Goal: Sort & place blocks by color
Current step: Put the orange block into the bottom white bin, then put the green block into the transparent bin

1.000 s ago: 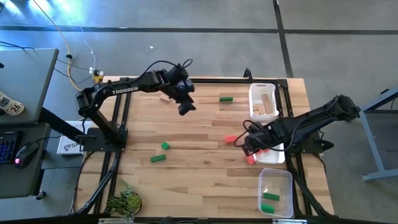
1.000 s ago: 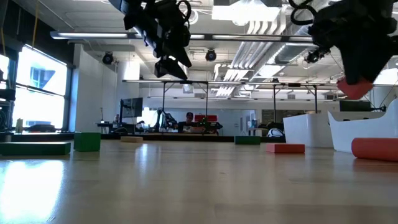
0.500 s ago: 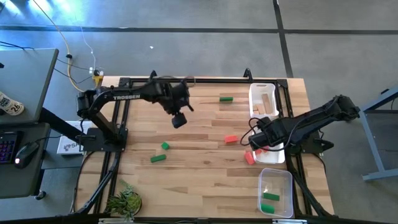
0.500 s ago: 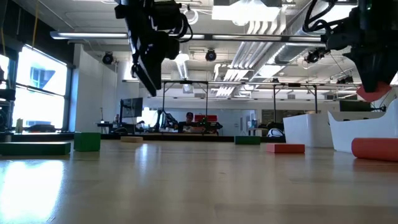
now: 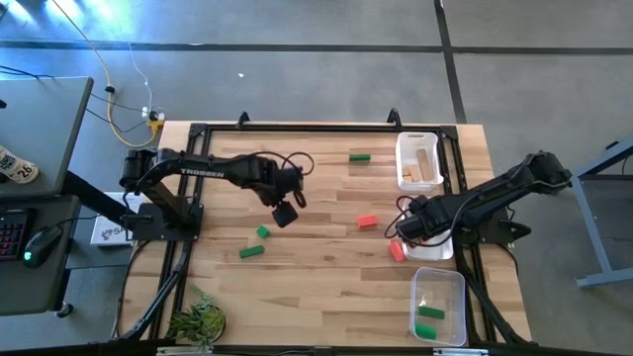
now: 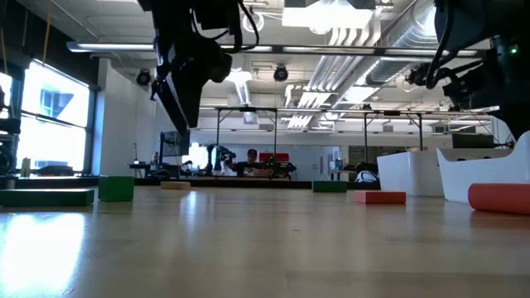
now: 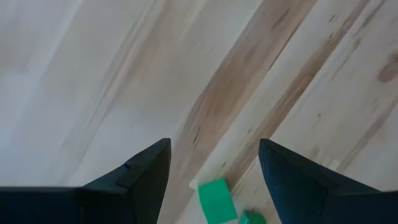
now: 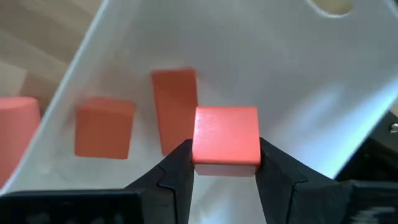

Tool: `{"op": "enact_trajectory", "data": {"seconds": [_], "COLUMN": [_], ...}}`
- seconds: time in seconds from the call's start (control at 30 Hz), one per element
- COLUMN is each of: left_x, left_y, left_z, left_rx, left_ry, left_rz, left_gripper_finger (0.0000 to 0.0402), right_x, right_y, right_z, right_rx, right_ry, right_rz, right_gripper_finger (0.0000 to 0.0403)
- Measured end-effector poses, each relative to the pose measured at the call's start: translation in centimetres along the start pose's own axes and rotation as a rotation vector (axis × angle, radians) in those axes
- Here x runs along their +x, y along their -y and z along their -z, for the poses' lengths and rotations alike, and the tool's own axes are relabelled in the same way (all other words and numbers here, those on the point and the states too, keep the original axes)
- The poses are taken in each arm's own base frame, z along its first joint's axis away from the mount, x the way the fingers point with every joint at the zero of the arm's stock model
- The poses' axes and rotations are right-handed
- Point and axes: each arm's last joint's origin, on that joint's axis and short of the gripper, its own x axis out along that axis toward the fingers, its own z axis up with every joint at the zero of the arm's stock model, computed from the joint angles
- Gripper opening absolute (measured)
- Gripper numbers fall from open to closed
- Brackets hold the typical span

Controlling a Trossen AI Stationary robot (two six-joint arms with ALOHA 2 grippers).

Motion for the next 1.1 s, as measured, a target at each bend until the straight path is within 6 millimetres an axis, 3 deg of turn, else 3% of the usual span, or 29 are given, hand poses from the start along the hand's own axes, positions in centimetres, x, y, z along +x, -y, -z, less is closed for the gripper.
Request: {"op": "enact_trajectory", "data": {"seconds": [0.43,0.7,0.93,1.1], "left_x": [-0.3,-0.4,-0.4,1.0], "left_y": [1.7,2.6,2.6,2.0], "left_z": [3.1,4.1,4.3,5.3], "left_rx": [-0.039,-0.071,-0.121,-0.176], "left_ry": [-0.095,-0.113,-0.115,-0.155], "left_rz": [-0.184,-0.206,-0.228,-0.253], "left_gripper_finger": [0.0232,0.0232,0.0232,0.0232], "right_x": [0.3,-1.2,-3.1,-4.3], "right_y": [-0.7,-1.2,-1.2,-1.4], "right_z": [-0.2,-0.6,-0.9,-1.1], "right_rx": [-0.129,-0.17,-0.171,-0.177], "right_ry": [0.009,0.085,0.154,0.188], "right_rz": [-0.08,-0.106,-0.098,-0.123], "right_gripper_finger": [0.0132,0.0195,0.0204,0.0204]}}
